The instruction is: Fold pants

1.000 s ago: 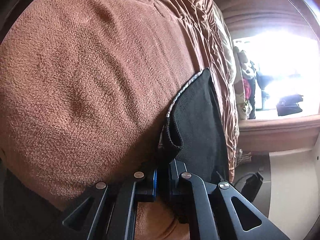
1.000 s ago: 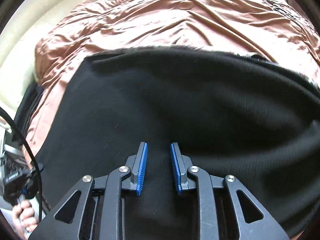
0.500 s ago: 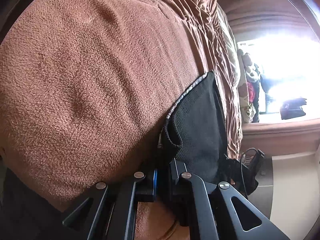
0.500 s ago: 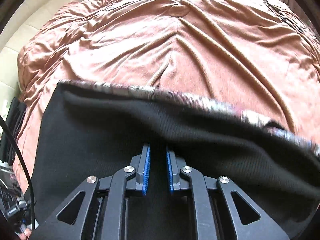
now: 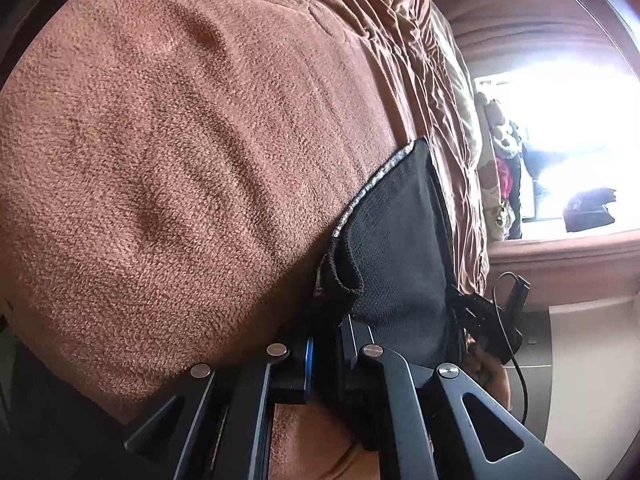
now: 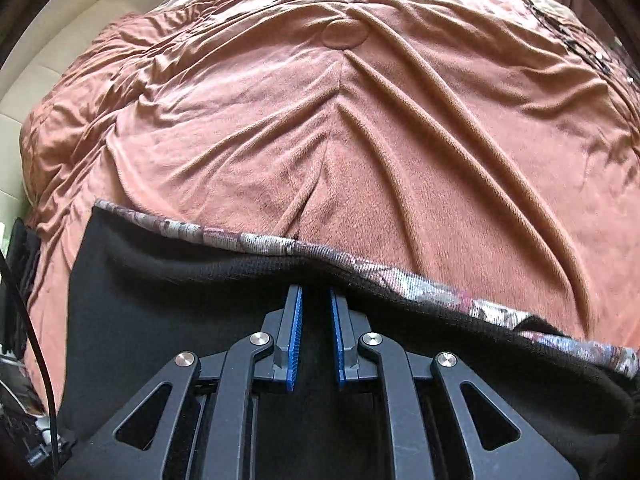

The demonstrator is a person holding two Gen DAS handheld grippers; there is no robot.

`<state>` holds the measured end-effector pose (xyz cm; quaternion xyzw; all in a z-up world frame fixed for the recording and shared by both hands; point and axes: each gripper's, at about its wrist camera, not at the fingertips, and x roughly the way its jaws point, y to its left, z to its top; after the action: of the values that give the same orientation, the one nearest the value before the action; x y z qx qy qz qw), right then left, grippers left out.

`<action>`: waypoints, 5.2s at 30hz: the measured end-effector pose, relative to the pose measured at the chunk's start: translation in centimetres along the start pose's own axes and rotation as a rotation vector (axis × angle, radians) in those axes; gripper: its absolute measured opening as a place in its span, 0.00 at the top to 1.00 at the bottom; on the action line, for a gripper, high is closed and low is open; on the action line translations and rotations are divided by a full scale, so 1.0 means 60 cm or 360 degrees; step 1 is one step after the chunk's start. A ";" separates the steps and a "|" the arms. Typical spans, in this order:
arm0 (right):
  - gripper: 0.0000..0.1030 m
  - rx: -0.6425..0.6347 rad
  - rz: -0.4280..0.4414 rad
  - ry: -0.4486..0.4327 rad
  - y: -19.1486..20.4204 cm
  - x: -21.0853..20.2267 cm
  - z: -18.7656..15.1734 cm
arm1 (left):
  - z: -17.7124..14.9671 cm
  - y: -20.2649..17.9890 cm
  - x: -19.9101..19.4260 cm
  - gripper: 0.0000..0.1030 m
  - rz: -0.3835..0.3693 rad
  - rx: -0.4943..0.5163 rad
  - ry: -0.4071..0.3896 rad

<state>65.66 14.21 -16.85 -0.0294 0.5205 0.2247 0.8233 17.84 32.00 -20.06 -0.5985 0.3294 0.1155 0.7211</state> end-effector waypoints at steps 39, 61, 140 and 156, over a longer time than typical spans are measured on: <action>0.88 0.0084 0.0498 0.0055 0.015 -0.126 -0.323 | 0.008 -0.080 -0.035 0.91 -0.0270 0.0215 -0.0067; 0.44 0.0314 0.0569 -0.0443 -0.183 -0.345 -0.397 | -0.110 -0.443 -0.014 0.91 -0.0584 0.0893 0.0155; 0.49 0.0625 0.0499 -0.0469 -0.375 -0.298 -0.447 | -0.207 -0.319 0.328 0.20 0.0059 0.0789 0.0464; 0.94 0.0596 0.0584 -0.0578 -0.398 -0.304 -0.465 | -0.171 -0.454 0.290 0.87 -0.0051 0.0983 0.0290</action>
<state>45.19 -21.30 -18.12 0.2575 0.3938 0.2713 0.8396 42.81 11.43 -9.96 -0.3643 0.4025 -0.0554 0.8380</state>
